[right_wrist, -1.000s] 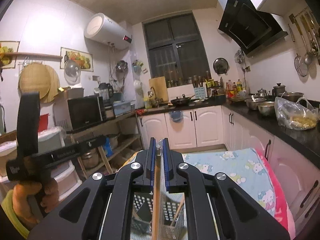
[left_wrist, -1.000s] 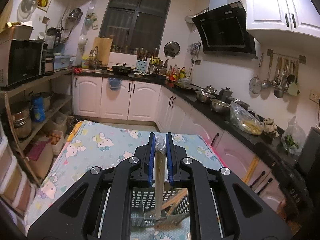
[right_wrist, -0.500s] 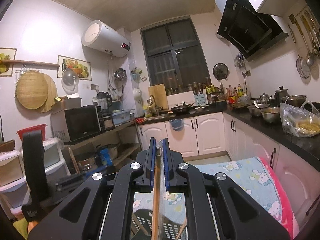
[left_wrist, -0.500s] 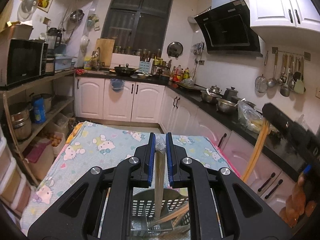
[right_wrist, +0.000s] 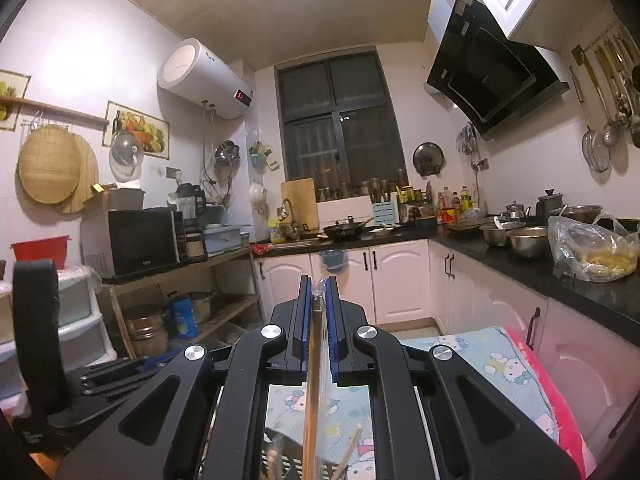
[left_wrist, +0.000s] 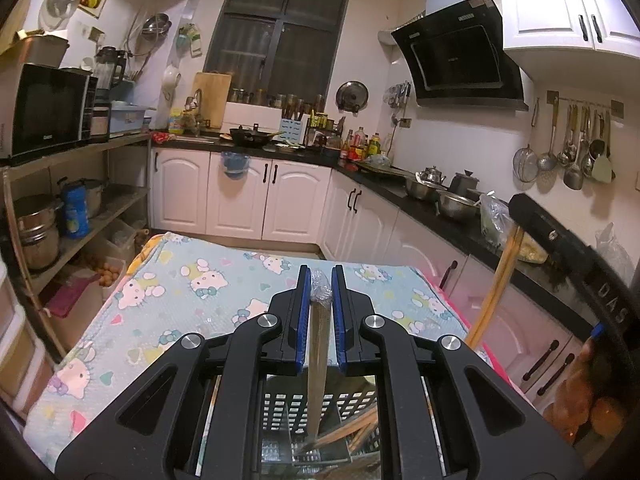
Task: Organize utensils
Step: 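Lower the chopsticks into the caddy and open both tools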
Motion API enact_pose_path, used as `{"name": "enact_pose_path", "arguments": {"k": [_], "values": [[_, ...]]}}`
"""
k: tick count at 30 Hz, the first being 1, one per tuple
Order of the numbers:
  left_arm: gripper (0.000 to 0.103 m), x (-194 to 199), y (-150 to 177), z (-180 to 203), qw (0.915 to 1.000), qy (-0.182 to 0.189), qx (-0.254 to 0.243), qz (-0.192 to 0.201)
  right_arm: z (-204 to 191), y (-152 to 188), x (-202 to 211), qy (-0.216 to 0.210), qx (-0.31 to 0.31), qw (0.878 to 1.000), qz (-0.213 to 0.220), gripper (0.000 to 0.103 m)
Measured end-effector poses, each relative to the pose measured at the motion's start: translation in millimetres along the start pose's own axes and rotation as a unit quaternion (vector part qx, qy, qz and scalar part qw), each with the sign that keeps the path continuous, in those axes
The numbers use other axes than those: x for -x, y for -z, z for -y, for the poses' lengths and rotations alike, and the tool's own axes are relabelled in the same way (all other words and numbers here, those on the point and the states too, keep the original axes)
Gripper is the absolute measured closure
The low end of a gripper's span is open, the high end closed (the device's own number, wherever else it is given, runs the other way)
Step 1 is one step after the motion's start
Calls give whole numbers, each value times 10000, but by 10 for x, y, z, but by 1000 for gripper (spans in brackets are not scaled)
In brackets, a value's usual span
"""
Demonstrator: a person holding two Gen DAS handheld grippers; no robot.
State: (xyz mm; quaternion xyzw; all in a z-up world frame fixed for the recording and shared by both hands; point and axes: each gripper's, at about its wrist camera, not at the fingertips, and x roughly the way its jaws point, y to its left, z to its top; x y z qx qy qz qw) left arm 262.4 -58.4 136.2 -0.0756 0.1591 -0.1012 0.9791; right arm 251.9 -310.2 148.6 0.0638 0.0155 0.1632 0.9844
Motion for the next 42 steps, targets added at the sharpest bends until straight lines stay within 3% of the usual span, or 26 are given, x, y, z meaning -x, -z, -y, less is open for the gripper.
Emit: {"name": "enact_pose_path", "arguments": {"k": [15,32,42], "values": [[98,-131,284,-59,9998,12,154,-127,-41,317,-86,115,255,9996,43,96],[98,-111,501,-136,9991,73,299,-288,63,760,-40,174,172,9980,-586,95],[98,-39,589,-208,9986,59,369,-371,179,923,14,120,-287,9940,-1051,95]]}}
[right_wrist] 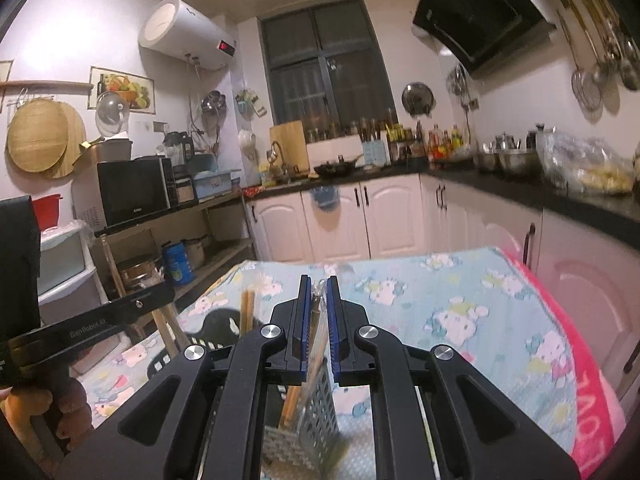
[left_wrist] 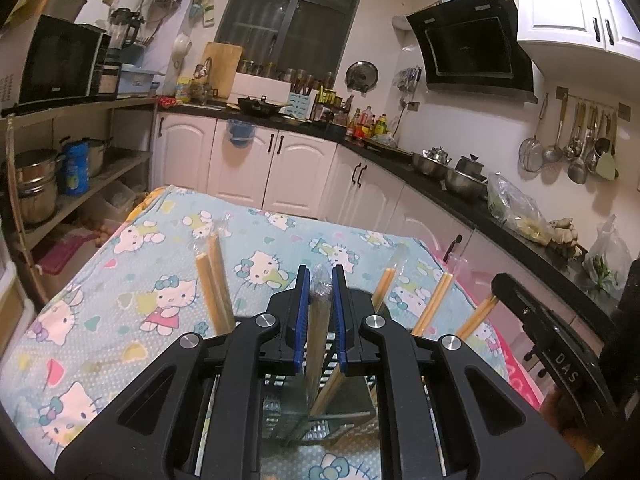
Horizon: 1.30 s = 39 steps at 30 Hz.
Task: Organize utensils
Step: 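Lower the chopsticks into the caddy and open both tools, then move both open tools back toward the remaining wrapped chopsticks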
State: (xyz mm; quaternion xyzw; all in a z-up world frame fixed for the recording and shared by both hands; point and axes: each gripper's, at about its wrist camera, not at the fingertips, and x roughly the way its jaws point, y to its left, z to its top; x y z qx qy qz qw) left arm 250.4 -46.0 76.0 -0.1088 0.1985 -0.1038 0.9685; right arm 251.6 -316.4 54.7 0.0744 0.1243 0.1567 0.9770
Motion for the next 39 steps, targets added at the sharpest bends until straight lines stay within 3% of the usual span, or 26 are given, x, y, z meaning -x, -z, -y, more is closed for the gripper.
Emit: {"name": "enact_pose_path", "arguments": {"k": [14,22,26,32,39], "values": [[95,76,85,-104,9995,-23,191,-247,76,124,103,-9,-218,9993,-303,85],[75,158,111,-119,9993,-27,196,-327,82,191,144,0,-292,9984,-484,78],[72,207,148,-123,9991,-7,223,-370,87,216,175,-4,-297,9981,-544,77],[60,277,201,-119,9990,27,236,-379,58,245,270,-46,-249,9980,-573,72],[44,422,278,-110,9991,45,252,-330,-43,279,417,-109,-81,9981,-599,60]]}}
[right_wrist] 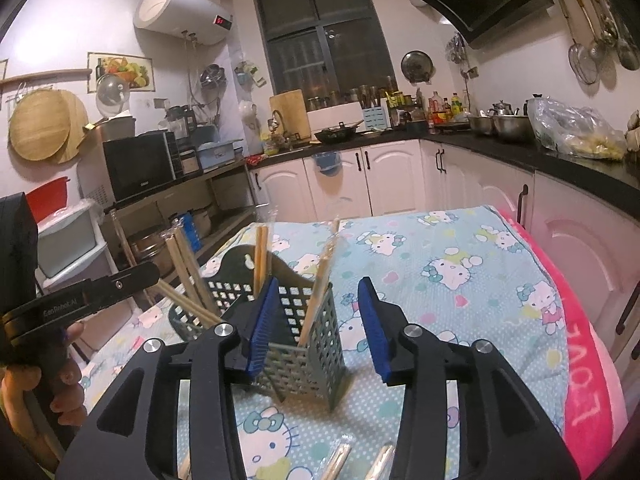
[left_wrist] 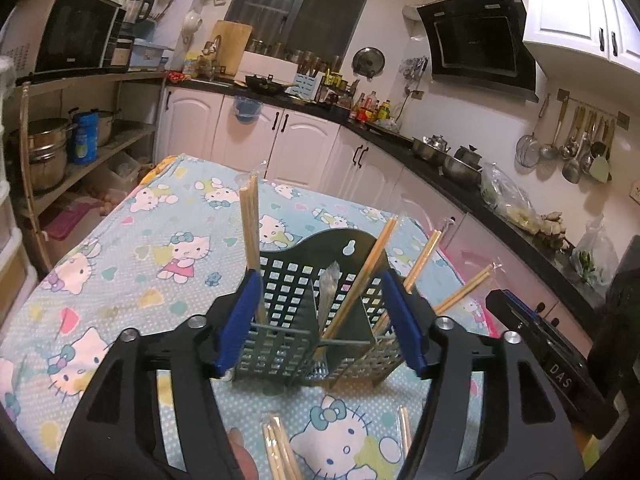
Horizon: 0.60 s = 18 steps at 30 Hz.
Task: Organize utensils
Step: 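Move both open tools back toward the remaining wrapped chopsticks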
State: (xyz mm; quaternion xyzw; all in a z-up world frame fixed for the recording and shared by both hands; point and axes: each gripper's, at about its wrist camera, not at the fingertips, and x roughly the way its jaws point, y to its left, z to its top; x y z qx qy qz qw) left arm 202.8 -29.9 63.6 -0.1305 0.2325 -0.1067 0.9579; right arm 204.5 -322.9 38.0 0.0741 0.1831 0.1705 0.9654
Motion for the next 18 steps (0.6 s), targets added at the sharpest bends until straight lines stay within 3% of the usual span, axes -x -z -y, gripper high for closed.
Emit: {"name": "enact_pose_path", "arguments": {"k": [7,11,13,18], "values": [[22,100,117,-68,9998,-95,-27,-146,-46,143,84,-31,44,9998,-170,53],[21,145,192,-122,9997,-96,-56,-203,-78,248,122,-29,80,9995,-298,53],[13,167,236,-150,9996,-121,-82,-241,-90,297,138,-35,80,9993,-352,53],[13,206,323,-171,9993,-152,-110,-309,-115,426,177,-38,80,9987,-507,52]]}}
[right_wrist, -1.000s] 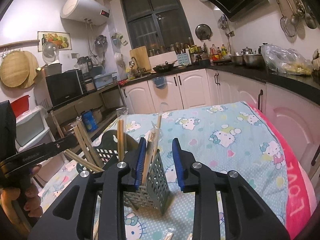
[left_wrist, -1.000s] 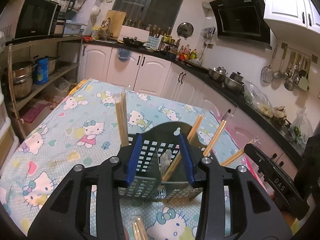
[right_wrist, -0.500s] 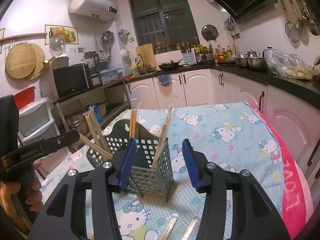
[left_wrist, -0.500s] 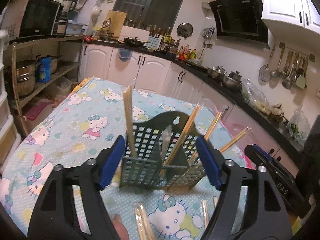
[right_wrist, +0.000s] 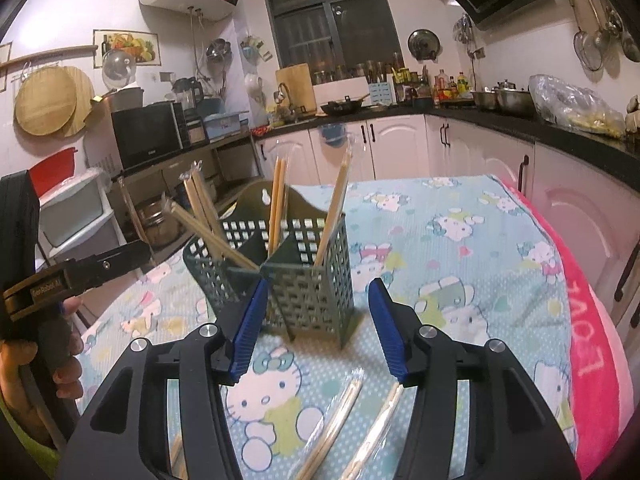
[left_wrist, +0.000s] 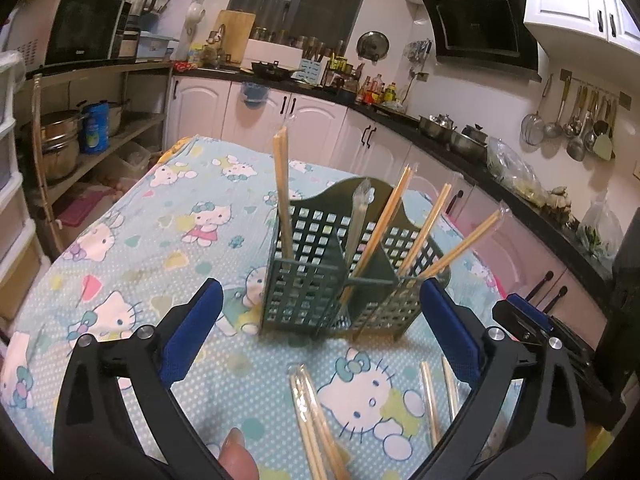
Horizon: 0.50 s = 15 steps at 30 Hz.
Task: Organize utensils
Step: 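Move both open tools back toward the remaining wrapped chopsticks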
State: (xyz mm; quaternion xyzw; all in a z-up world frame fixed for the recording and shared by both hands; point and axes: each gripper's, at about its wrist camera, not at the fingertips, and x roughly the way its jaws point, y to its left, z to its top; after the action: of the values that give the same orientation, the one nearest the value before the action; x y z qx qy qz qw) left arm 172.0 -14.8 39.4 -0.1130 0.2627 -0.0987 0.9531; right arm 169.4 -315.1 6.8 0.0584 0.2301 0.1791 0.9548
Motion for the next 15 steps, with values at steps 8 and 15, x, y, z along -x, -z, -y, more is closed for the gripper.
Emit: {"name": "enact_pose_path", "arguments": {"k": [8,15], "values": [[13,19,156,-100,9998,-70,1,-175,-39,78,16,41,98,9998,-191,52],[13,-9,324,-188,9990,-90,35,-426,-90,132,24,19,207,9992,-327,52]]}}
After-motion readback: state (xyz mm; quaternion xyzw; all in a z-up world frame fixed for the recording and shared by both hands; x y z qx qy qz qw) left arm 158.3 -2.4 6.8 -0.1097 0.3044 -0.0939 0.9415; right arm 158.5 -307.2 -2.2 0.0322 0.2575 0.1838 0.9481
